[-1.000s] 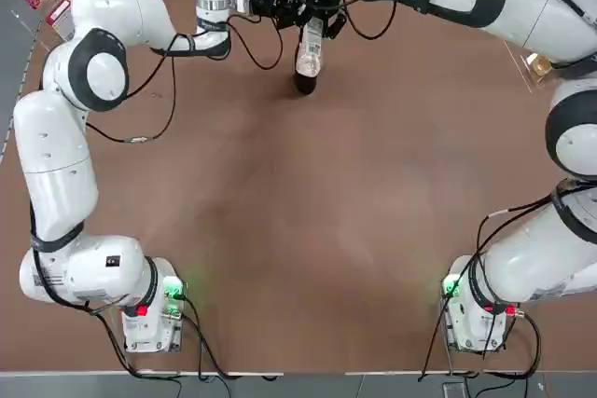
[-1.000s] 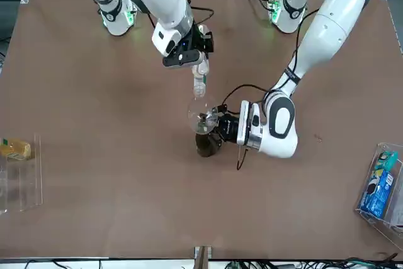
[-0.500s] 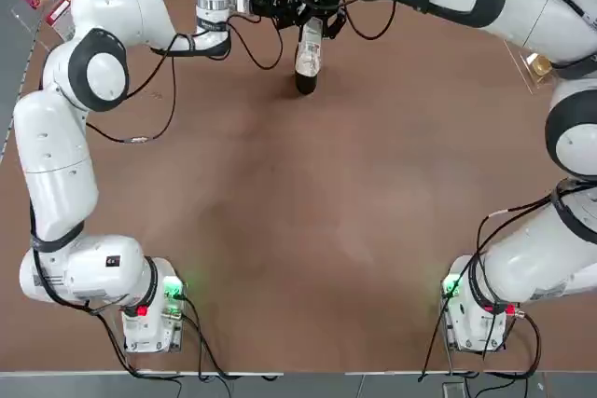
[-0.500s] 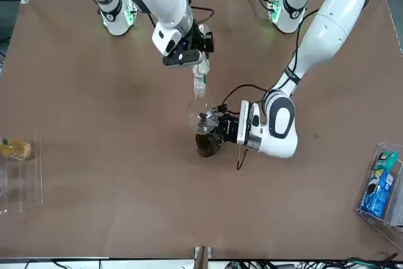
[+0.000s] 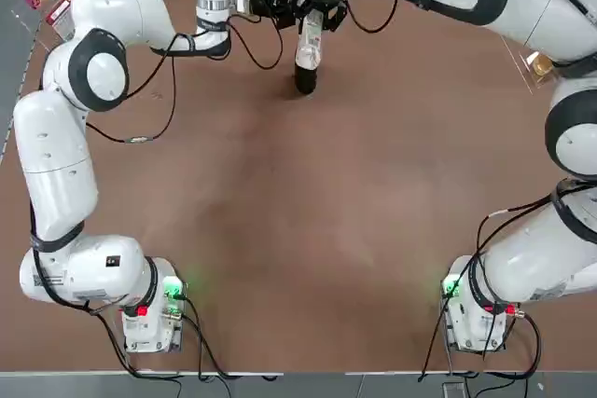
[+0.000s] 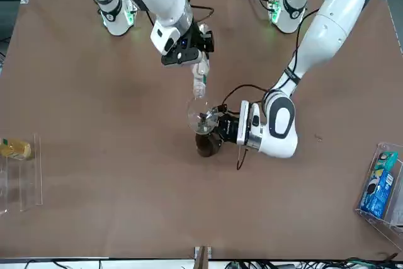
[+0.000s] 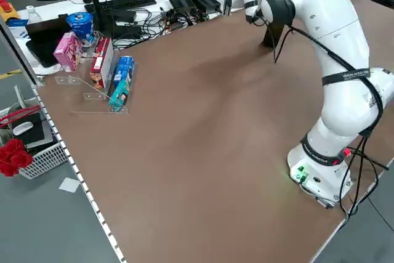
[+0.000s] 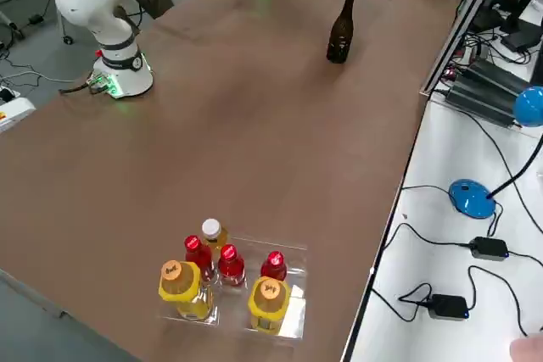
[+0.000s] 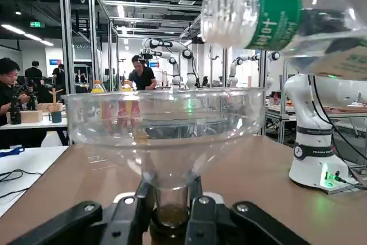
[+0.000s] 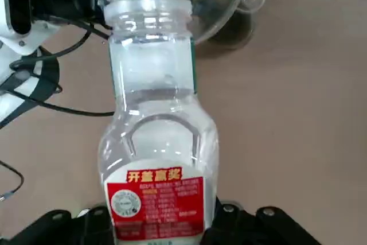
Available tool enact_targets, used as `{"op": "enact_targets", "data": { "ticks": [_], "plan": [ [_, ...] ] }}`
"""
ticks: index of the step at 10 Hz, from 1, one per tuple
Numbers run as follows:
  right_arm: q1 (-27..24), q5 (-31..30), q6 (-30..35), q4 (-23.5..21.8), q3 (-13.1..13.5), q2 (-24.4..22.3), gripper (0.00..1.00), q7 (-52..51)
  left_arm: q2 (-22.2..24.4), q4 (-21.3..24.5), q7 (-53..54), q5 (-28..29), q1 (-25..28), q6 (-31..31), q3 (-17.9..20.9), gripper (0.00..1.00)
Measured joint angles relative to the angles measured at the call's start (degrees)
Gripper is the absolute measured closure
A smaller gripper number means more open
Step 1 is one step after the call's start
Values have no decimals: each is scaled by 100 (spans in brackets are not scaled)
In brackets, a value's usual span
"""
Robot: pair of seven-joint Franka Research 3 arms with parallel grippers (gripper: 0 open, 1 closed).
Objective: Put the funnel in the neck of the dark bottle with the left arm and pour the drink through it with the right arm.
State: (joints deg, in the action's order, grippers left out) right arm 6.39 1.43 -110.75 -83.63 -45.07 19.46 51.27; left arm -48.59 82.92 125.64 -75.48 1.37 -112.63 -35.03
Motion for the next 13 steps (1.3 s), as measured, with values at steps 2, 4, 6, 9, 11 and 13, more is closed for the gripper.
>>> {"op": "enact_targets", "data": {
  "ticks": [2, 4, 6, 9, 11, 13],
  "plan": [
    [0, -367, -6, 42, -1, -28, 54, 2, -1, 0, -4, 0, -4, 0, 0, 66],
    [-7, -609, -11, 75, 35, -156, 54, -94, -13, -2, -59, 1, -34, -24, 12, 40],
    [-25, -634, -4, 66, 304, -337, 53, -663, -50, -12, -200, 1, -33, -28, 16, 10],
    [-69, -443, 41, 33, 1086, -611, 53, -2206, -60, -61, -209, 215, 6, -32, 24, 0],
    [-80, 229, 41, -90, 1873, -791, 53, -3595, -60, -93, -185, 559, 200, -28, 27, 0],
    [-103, 841, 42, -228, 2647, -889, 53, -5007, -58, -139, -110, 828, 474, 307, 23, 0]
  ]
}}
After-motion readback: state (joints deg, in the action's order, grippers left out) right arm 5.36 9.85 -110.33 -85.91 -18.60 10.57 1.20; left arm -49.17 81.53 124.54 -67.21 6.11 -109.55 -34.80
